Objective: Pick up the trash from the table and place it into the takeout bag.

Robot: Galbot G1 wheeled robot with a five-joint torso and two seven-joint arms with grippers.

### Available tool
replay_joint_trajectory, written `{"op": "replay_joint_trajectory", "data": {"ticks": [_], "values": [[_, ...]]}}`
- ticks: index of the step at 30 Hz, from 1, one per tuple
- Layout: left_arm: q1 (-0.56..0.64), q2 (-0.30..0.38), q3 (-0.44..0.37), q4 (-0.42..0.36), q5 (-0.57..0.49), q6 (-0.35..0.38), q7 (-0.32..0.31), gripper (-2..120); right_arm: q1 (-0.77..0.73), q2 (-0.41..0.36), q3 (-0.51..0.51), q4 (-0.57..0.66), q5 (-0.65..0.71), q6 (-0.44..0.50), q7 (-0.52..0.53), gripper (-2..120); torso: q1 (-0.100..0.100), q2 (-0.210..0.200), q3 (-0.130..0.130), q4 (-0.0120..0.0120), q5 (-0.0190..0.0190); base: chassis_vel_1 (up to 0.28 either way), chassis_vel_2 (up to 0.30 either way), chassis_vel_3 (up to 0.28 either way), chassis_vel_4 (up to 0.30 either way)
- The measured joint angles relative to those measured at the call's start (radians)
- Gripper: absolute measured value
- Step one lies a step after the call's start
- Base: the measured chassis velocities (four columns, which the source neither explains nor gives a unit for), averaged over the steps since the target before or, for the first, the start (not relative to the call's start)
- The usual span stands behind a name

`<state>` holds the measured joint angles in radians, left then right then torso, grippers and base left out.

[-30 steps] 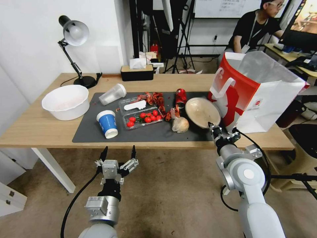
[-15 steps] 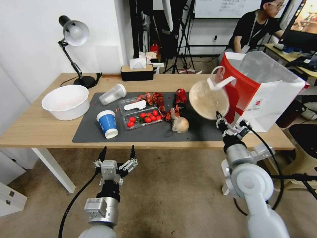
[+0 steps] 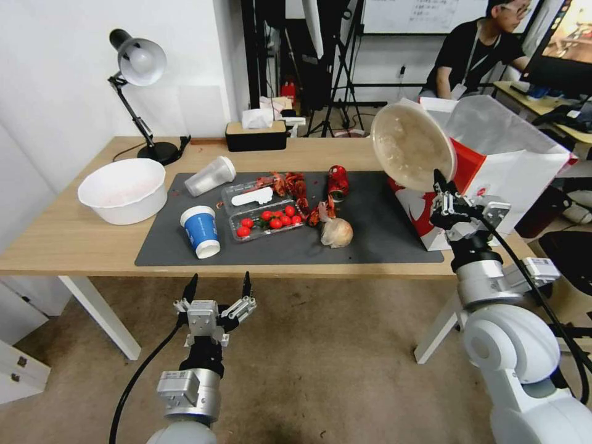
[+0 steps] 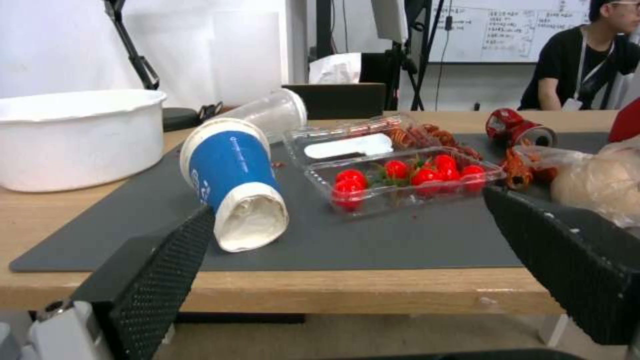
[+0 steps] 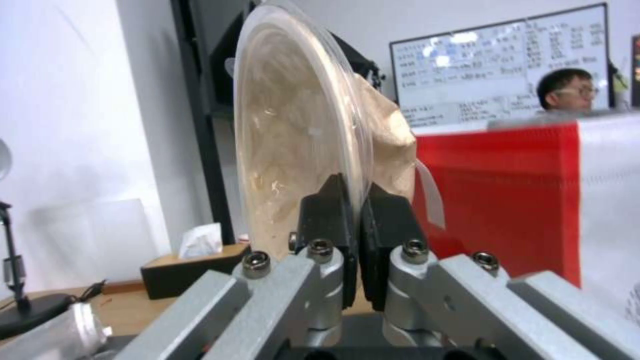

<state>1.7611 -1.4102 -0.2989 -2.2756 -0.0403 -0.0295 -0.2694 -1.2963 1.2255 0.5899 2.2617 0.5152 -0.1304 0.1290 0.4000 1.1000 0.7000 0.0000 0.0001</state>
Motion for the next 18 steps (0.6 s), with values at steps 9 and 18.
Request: {"op": "replay_joint_trajectory", "data": {"ticks": [9,18], "values": [[0.002,-0.001,-0.004,-0.004,0.0,-0.002,-0.002,100,0.014,-0.059,0.018,0.054,0.069,-0.012,-0.018,0,0.0,0.0,0.0,-0.0001,-0.0001,0.0,0.0,0.0,0.0],[-0.001,-0.001,-0.002,-0.004,0.002,-0.002,-0.004,100,0.052,-0.136,0.055,0.073,0.215,0.0,0.021,0,0.0,0.0,0.0,0.0,0.0,0.0,0.0,0.0,0.0]]}}
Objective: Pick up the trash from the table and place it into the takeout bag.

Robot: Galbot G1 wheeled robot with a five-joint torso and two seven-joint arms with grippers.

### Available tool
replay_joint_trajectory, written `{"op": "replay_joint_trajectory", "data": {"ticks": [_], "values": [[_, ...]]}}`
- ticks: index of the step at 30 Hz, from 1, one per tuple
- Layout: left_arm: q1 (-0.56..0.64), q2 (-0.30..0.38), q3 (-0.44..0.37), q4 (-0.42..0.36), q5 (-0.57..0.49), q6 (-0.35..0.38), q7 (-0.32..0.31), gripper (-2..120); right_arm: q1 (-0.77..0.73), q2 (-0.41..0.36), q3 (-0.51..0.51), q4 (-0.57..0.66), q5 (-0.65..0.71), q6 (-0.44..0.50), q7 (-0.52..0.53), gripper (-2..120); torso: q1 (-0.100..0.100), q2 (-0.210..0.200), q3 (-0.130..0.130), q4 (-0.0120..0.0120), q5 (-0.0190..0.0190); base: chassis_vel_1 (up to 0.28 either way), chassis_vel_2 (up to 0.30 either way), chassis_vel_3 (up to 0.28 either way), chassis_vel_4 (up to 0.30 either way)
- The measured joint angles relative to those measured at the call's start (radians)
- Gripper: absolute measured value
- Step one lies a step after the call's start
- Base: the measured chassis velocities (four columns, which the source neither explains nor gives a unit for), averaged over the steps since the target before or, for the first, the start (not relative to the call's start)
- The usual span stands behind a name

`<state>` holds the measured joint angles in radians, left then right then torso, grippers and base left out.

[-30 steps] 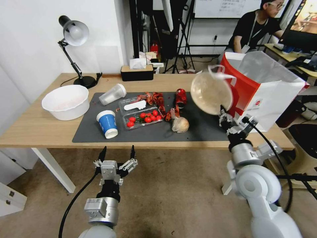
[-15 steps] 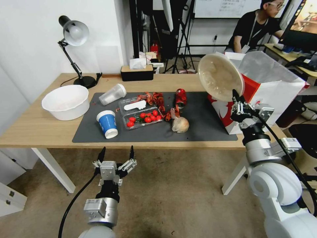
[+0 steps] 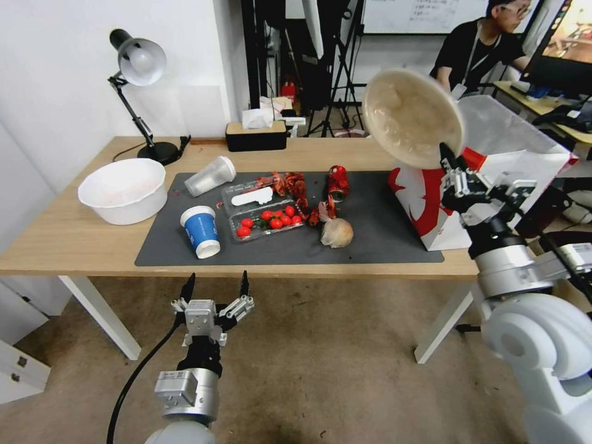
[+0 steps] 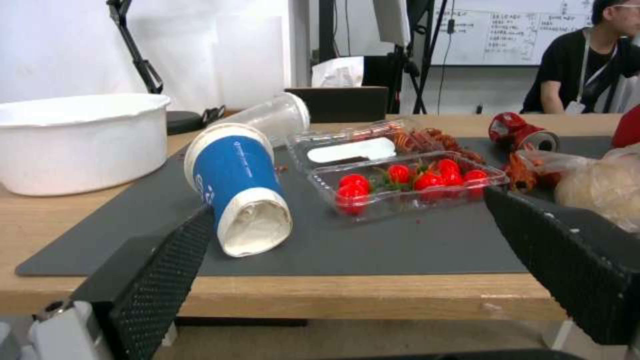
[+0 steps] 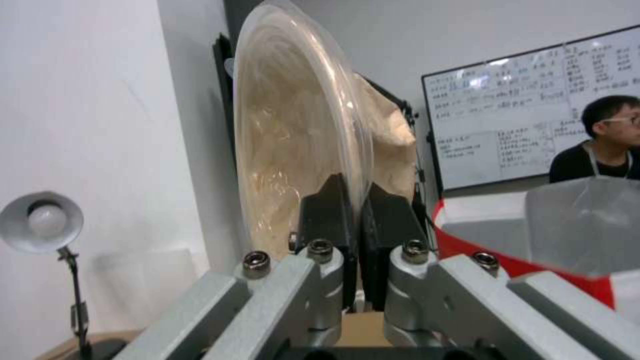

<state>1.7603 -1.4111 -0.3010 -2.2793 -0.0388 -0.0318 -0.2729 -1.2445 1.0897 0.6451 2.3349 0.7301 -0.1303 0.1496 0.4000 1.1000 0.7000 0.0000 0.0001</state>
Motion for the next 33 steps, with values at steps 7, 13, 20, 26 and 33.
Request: {"op": "replay_joint_trajectory", "data": {"ticks": [7,13,20,26,33], "values": [[0.0,0.001,0.0,0.0,0.001,0.0,0.0,100,0.017,-0.028,0.03,0.0,0.043,0.002,0.03,0,0.0,0.0,0.0,-0.0001,0.0,0.0,0.0,0.0,0.0],[-0.007,0.0,0.001,0.009,0.002,0.001,0.0,100,0.111,-0.103,0.07,-0.06,0.083,-0.022,0.183,0,0.0,0.0,0.0,0.0,0.0,0.0,0.0,0.0,0.0],[-0.019,-0.002,0.0,0.025,0.004,0.002,0.0,100,0.195,-0.166,0.082,-0.161,0.108,-0.025,0.249,0,0.0,0.0,0.0,0.0,0.0001,0.0,0.0,0.0,0.0],[-0.022,-0.006,-0.001,0.033,0.003,0.002,0.0,100,0.211,-0.174,0.072,-0.188,0.103,-0.051,0.272,13,0.0,0.0,0.0,0.0,0.0,0.0,0.0,0.0,0.0],[-0.028,-0.01,-0.004,0.041,0.002,0.002,0.001,100,0.225,-0.165,0.045,-0.22,0.064,-0.06,0.267,36,0.0,0.0,0.0,0.0,-0.0001,0.0,0.0,0.0,0.0]]}}
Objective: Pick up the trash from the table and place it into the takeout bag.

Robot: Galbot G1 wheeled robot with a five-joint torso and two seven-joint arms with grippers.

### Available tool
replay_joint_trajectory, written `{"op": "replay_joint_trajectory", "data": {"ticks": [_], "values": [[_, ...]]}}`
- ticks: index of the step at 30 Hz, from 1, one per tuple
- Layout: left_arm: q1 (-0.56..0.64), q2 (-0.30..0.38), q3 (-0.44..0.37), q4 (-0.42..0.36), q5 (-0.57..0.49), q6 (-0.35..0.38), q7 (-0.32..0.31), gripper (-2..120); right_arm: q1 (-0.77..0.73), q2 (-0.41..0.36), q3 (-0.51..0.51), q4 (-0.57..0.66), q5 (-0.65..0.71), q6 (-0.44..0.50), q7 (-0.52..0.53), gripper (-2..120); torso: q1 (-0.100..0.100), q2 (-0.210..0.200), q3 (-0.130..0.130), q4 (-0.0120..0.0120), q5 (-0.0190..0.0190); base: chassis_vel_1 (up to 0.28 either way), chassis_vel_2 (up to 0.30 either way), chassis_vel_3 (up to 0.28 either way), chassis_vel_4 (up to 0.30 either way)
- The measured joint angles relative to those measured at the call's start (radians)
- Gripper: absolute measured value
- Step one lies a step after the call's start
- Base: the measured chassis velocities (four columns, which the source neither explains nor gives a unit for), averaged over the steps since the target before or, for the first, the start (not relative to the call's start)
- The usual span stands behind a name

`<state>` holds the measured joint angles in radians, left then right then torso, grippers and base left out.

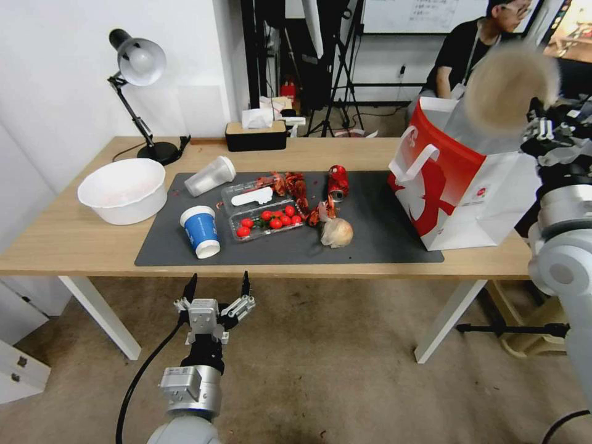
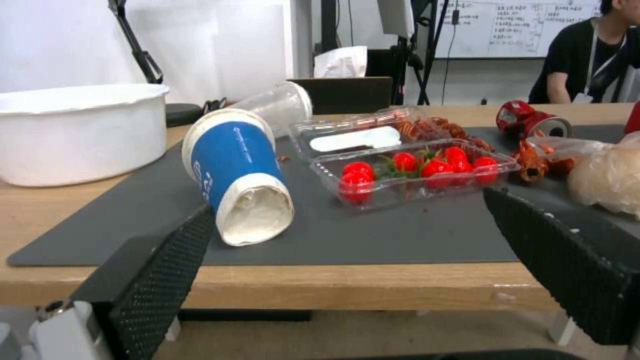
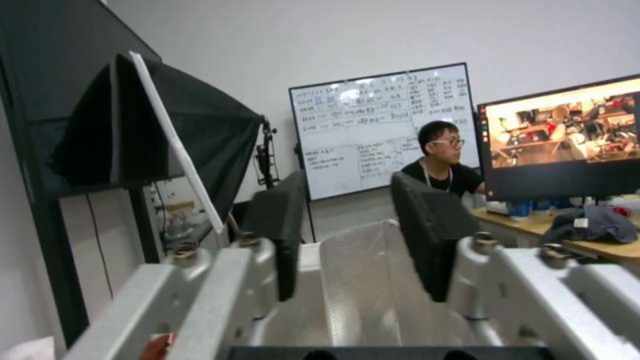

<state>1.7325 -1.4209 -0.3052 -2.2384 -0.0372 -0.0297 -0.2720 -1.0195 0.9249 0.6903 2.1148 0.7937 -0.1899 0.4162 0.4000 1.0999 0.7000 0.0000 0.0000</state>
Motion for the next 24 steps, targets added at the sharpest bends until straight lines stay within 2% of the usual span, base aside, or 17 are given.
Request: {"op": "replay_joint_trajectory", "data": {"ticks": [2,4,5,8,9,11,13,15,18,24], "values": [[-0.001,-0.001,0.0,0.001,0.0,0.0,0.0,100,0.001,0.002,-0.004,-0.003,-0.007,0.0,-0.002,39,0.0,0.0,0.0,0.0,0.0001,0.0,0.0,0.0,0.0],[-0.004,-0.002,-0.001,0.005,-0.002,0.001,0.0,100,0.001,0.014,-0.014,-0.005,-0.016,0.0,-0.014,53,0.0,0.0,0.0,0.0,0.0,0.0,0.0,0.0,0.0],[-0.004,-0.002,-0.001,0.005,-0.002,0.001,0.0,100,0.001,0.014,-0.014,-0.005,-0.016,0.0,-0.014,53,0.0,0.0,0.0,0.0,0.0,0.0,0.0,0.0,0.0],[-0.01,-0.005,-0.001,0.008,-0.004,0.002,0.0,100,-0.005,0.026,-0.019,0.004,-0.016,0.001,-0.025,67,0.0,0.0,0.0,0.0001,0.0,0.0,0.0,0.0,0.0],[-0.01,-0.005,-0.001,0.008,-0.004,0.002,0.0,100,-0.005,0.026,-0.019,0.004,-0.016,0.001,-0.025,67,0.0,0.0,0.0,0.0001,0.0,0.0,0.0,0.0,0.0],[-0.016,-0.007,0.0,0.011,-0.007,0.003,0.0,100,-0.014,0.031,-0.02,0.018,-0.008,0.004,-0.035,78,0.0,0.0,0.0,0.0,0.0,0.0,0.0,0.0,0.0],[-0.017,-0.007,0.0,0.013,-0.007,0.003,0.001,100,-0.02,0.033,-0.021,0.026,0.001,0.005,-0.041,82,0.0,0.0,0.0,0.0,0.0,0.0,0.0,0.0,0.0],[-0.017,-0.003,0.0,0.017,-0.008,0.003,0.001,100,-0.037,0.036,-0.021,0.049,0.021,0.013,-0.064,93,0.0,0.0,0.0,0.0001,-0.0001,0.0,0.0,0.0,0.0],[-0.017,0.002,-0.001,0.017,-0.013,0.003,0.002,100,-0.063,0.04,-0.021,0.074,0.033,0.02,-0.094,99,0.0,0.0,0.0,0.0,0.0,0.0,0.0,0.0,0.0],[-0.02,0.01,-0.004,0.015,-0.024,0.003,0.003,100,-0.143,0.069,-0.031,0.129,0.033,0.024,-0.149,100,0.0,0.0,0.0,0.0,-0.0001,0.0,0.0,0.0,0.0]]}}
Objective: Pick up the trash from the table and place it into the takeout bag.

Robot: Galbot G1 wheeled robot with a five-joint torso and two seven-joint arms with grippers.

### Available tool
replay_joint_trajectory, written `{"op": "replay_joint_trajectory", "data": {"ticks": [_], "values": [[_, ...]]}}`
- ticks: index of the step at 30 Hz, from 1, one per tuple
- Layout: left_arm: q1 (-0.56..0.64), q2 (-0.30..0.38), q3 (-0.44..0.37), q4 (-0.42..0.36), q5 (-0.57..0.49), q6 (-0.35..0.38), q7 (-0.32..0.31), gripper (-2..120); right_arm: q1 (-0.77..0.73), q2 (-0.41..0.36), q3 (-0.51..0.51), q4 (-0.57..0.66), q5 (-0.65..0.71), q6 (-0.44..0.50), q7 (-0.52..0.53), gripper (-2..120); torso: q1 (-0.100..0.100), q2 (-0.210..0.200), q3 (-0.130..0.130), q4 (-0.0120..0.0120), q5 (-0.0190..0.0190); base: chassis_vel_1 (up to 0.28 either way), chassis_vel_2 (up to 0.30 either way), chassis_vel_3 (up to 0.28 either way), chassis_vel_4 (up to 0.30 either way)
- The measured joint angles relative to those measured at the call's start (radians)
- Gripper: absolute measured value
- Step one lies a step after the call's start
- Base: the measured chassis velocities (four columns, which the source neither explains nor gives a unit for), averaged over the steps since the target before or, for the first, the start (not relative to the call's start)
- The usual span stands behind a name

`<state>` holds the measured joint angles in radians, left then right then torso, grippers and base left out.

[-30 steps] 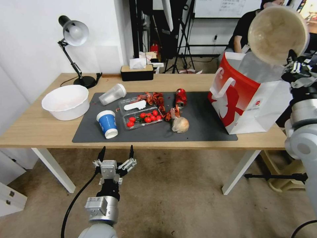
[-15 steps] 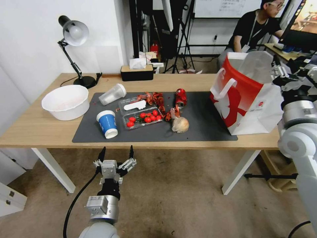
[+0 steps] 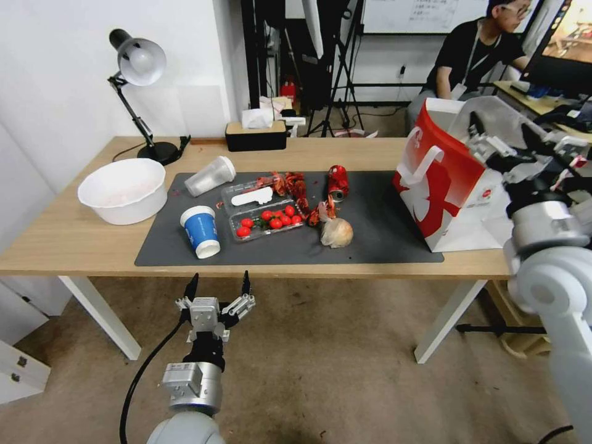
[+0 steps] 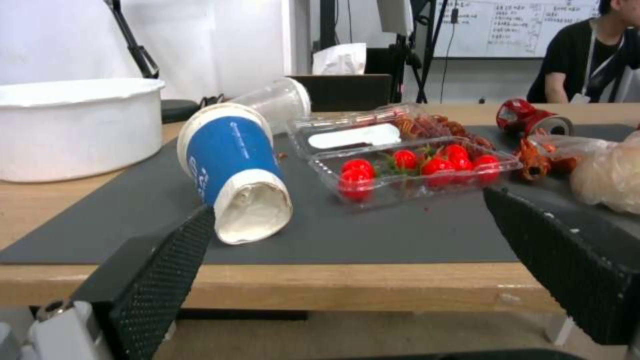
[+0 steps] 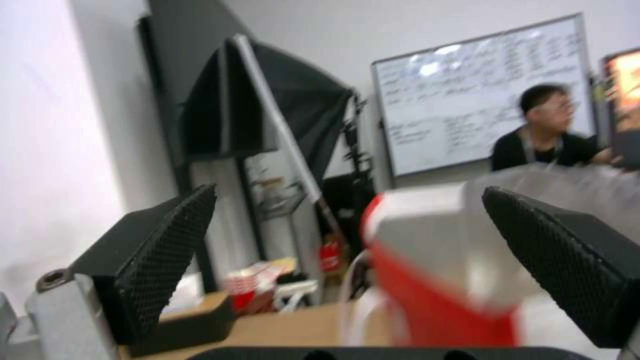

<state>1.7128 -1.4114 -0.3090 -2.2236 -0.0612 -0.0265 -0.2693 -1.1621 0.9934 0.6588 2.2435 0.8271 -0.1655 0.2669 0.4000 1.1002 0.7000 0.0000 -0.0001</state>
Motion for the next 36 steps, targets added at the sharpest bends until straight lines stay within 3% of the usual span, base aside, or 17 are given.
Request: {"op": "replay_joint_trajectory", "data": {"ticks": [6,14,19,26,36], "values": [[0.002,0.01,-0.001,-0.008,-0.01,-0.002,0.001,100,-0.136,0.068,-0.013,0.062,-0.098,0.017,-0.062,100,0.0,0.0,0.0,-0.0001,0.0,0.0,0.0,0.0,0.0],[-0.002,0.019,-0.002,-0.009,-0.026,-0.005,0.002,100,-0.346,0.147,-0.033,0.062,-0.291,0.131,-0.14,100,0.0,0.0,0.0,0.0001,-0.0001,0.0,0.0,0.0,0.0],[-0.01,0.017,0.003,-0.005,-0.033,-0.009,0.002,100,-0.497,0.235,-0.059,-0.014,-0.481,0.297,-0.206,100,0.0,0.0,0.0,-0.0002,0.0006,0.0,0.0,0.0,0.0],[-0.009,0.019,0.004,-0.004,-0.035,-0.02,0.002,100,-0.567,0.304,-0.097,-0.063,-0.566,0.384,-0.228,100,0.0,0.0,0.0,0.0,-0.0001,0.0,0.0,0.0,0.0],[0.01,0.018,0.004,-0.003,-0.028,-0.024,0.002,100,-0.577,0.334,-0.129,-0.112,-0.603,0.42,-0.23,100,0.0,0.0,0.0,0.0,0.0,0.0,0.0,0.0,0.0]]}}
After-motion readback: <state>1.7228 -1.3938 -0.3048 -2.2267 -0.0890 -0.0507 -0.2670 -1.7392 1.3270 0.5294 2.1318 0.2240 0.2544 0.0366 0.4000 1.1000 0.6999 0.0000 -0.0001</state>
